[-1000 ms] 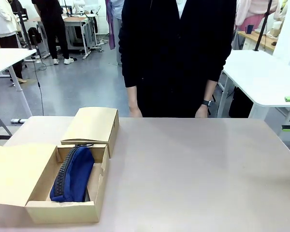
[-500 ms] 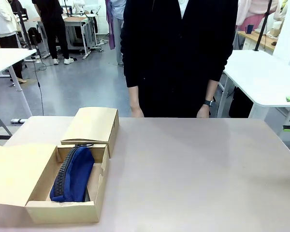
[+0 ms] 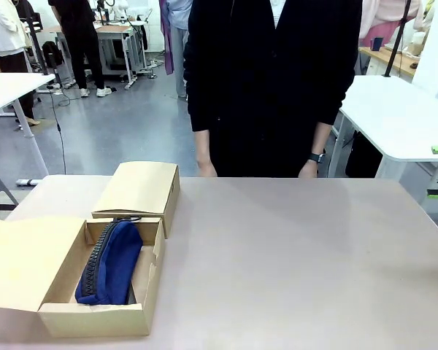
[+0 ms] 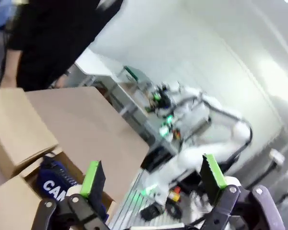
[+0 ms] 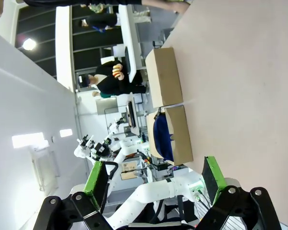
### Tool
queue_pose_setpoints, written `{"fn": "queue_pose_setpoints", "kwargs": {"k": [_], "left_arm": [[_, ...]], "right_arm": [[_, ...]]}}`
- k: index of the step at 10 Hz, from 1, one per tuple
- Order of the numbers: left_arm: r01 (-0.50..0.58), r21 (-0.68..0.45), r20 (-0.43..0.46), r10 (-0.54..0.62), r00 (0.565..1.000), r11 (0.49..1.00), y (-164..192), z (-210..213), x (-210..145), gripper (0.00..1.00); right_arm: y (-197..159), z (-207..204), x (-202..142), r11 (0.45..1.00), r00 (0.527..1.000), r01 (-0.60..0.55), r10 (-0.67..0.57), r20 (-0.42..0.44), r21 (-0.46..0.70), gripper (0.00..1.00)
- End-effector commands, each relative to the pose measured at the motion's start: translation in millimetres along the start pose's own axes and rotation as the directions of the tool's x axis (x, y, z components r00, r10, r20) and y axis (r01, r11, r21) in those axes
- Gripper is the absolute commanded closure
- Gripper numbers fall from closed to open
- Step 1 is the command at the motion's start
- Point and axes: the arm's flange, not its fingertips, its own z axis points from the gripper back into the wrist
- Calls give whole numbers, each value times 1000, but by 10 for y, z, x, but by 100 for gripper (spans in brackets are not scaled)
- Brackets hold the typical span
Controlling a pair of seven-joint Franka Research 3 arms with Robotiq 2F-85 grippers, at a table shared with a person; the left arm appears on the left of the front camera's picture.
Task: Place items inside the box.
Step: Close the lid of the Mailer Box closest to the robot.
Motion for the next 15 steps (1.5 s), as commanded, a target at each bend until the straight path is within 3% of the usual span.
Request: {"fn": "queue_pose_setpoints", "kwargs": {"k": [1,2,3,4,5,6,7,8,9,11,12,13,14,15], "left_arm": [[420,-146,-90,-434,896,896,131,86,-235,0],[561,-89,-210,-566,798,823,181,25,-373,0],[722,-60,-329,-696,638,690,219,-20,-508,0],[815,-109,-394,-778,490,569,254,-29,-632,0],[951,-87,-396,-887,239,295,326,-4,-723,0],[991,-97,-408,-912,42,89,472,78,-772,0],[998,-56,-419,-908,8,34,643,179,-736,0],[991,70,-566,-813,136,117,929,372,-606,0],[824,-196,-416,-806,420,531,426,110,-662,0],[824,-196,-416,-806,420,531,426,110,-662,0],[880,-150,-440,-827,348,451,615,237,-660,0],[899,-148,-602,-758,249,413,618,227,-672,0],[862,-186,-602,-748,278,471,733,318,-623,0],[889,-137,-653,-715,250,436,964,390,-584,0]], "right_arm": [[33,0,1,1000,1000,1,-1,5,16,0],[33,0,1,1000,1000,1,-1,5,16,0],[33,0,1,1000,1000,1,-1,5,16,0],[33,0,1,1000,1000,1,-1,5,16,0],[33,0,1,1000,1000,1,-1,5,16,0],[33,0,1,1000,1000,1,-1,5,16,0],[33,0,1,1000,1000,1,-1,5,16,0],[33,0,1,1000,1000,1,-1,5,16,0],[33,0,1,1000,1000,1,-1,5,16,0],[33,0,1,1000,1000,1,-1,5,16,0],[33,0,1,1000,1000,1,-1,5,16,0],[33,0,1,1000,1000,1,-1,5,16,0],[33,0,1,1000,1000,1,-1,5,16,0],[33,0,1,1000,1000,1,-1,5,16,0]]}}
